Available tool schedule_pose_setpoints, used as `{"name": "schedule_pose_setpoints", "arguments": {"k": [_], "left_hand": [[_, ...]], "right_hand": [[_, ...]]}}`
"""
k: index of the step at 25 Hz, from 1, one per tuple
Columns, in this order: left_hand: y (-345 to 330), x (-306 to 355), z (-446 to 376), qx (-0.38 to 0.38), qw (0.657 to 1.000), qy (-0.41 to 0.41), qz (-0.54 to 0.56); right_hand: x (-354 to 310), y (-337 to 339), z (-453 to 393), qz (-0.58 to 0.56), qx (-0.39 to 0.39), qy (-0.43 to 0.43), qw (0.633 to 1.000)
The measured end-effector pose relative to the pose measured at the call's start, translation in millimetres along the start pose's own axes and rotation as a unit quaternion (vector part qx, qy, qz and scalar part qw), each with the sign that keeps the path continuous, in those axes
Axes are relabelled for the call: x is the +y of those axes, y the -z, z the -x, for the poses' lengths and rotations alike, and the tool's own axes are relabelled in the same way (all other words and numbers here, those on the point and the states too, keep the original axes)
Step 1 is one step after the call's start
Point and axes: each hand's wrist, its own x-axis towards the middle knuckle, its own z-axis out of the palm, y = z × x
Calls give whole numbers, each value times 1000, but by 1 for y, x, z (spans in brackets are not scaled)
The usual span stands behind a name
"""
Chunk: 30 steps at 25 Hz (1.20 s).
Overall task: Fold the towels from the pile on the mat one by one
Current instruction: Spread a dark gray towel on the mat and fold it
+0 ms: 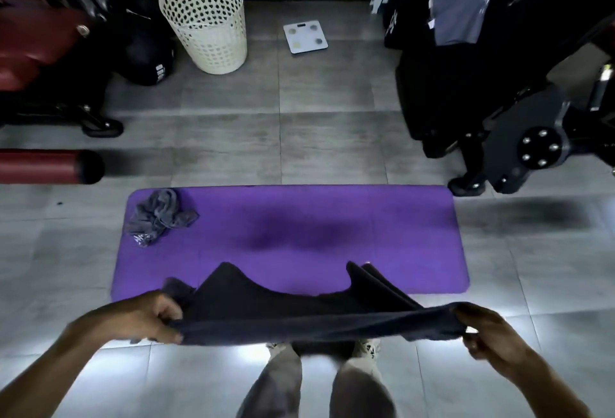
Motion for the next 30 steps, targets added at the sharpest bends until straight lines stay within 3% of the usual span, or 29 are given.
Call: {"name": "schedule_pose_setpoints", "arguments": {"k": [2,4,5,7,10,12,14,16,18,20,23,27,30], "left_hand": [[13,-27,-15,-76,994,62,-43],[22,-39,-37,-77,991,54,-97],[24,-37,-46,-36,995,30,-93],[29,-24,-74,128,991,-28,-36],[59,-13,-149,300,949,-74,70],[89,-9,-206,373,920,-107,61],[123,3,-248,430,894,-117,52],[157,13,-278,514,852,-96,13],[174,14,-311,579,809,-94,-37],[163,-3,-359,603,788,-102,-76],[118,-58,-455,601,790,-90,-77],[65,-124,-590,590,793,-99,-114],[19,-163,-680,567,790,-151,-177]], "right_hand": [[-7,7,-1,42,-11,-30,999],[-21,7,-20,64,8,-31,997],[-30,2,-34,74,14,-19,997],[-49,-18,-71,82,39,14,996],[-71,-53,-170,29,113,60,991],[-90,-66,-246,63,161,157,972],[-118,-69,-302,184,228,259,920],[-142,-67,-334,308,290,355,834],[-151,-65,-370,353,330,435,760],[-131,-67,-421,371,354,471,718],[-67,-80,-514,377,355,493,700],[31,-95,-650,440,301,489,690],[105,-98,-749,496,272,428,704]]}}
